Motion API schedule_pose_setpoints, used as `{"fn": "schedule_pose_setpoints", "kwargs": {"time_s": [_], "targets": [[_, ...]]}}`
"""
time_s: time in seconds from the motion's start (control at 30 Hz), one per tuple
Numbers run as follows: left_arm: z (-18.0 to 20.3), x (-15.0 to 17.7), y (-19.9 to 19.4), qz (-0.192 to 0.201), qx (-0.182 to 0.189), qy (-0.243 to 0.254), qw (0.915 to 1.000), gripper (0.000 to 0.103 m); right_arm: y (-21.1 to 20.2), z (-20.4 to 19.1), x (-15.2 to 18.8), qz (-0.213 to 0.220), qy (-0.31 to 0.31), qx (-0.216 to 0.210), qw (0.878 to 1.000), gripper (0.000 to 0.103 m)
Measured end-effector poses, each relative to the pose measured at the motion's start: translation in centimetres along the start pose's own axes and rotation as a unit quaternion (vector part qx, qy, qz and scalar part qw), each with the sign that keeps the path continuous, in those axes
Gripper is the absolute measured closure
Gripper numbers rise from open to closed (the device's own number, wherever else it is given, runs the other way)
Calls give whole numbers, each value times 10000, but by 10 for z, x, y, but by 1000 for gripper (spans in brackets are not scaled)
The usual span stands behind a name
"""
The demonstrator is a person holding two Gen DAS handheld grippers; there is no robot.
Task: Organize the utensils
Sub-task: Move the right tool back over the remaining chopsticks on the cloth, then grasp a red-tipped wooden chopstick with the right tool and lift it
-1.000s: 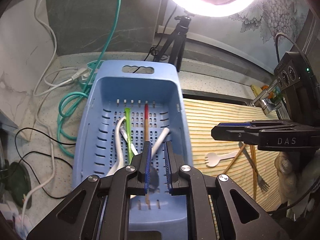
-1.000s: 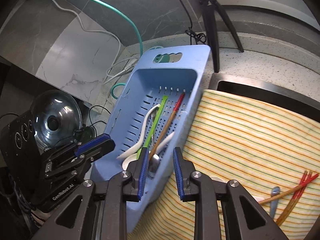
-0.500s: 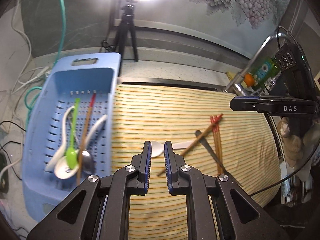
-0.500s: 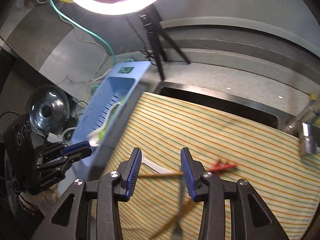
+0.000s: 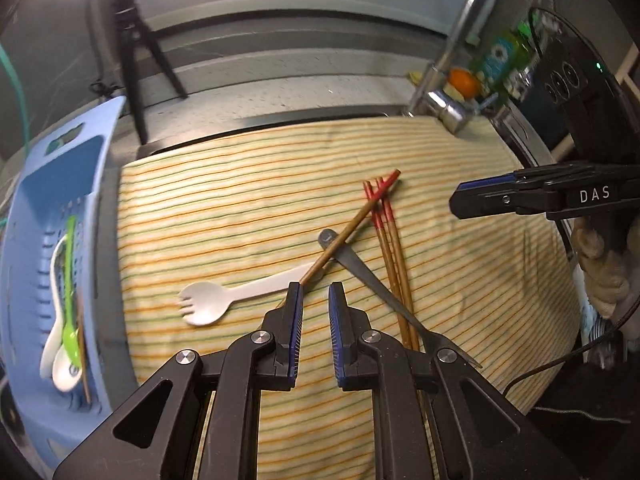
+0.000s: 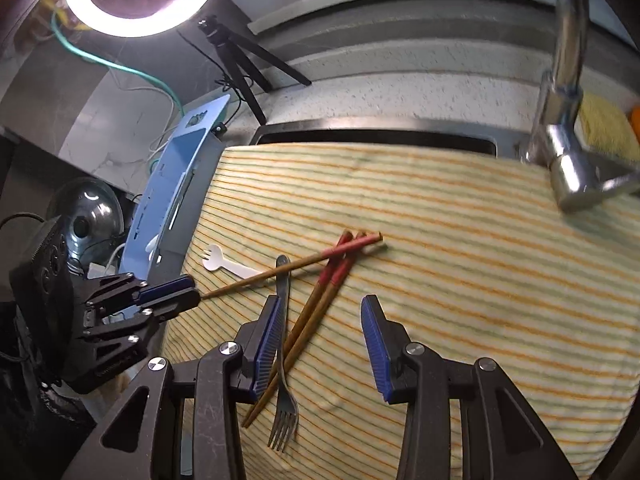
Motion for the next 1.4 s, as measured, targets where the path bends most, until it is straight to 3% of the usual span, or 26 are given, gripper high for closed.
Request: {"fn": "schedule_pose_setpoints", "kwargs": {"time_s": [0.1,0.27,0.53,0.73,0.97,1.13,1.4], "targets": [[0,-8,11,-128,146,222,9996,91,7,5,2,15,177,-36,9998,67],[2,-15,26,-368,181,678,9969,91,27,7,4,-229,546,-100,9982,76],[6,-17,40,-538,220,938,9939,91,50,12,6,-431,940,-99,9946,82],[5,-21,45,-501,223,943,9940,91,56,10,4,-471,864,191,9950,90],[5,-23,52,-576,176,1044,9927,91,61,5,-1,-562,911,157,9941,90],[1,-22,53,-585,98,974,9935,91,65,2,-1,-570,822,415,9941,95],[-1,-21,53,-664,148,1026,9924,91,69,-8,-2,-539,707,588,9943,92]]}}
Point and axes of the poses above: each gripper's, at about its wrist camera, not at the fingertips, and y roughly the way its jaws point, z to its right, x to its underside, the point moved 1 cm from there along y, roughly the way its jaws point, and after that the axes turned 13 degrees about y, right-handed, at the moved point
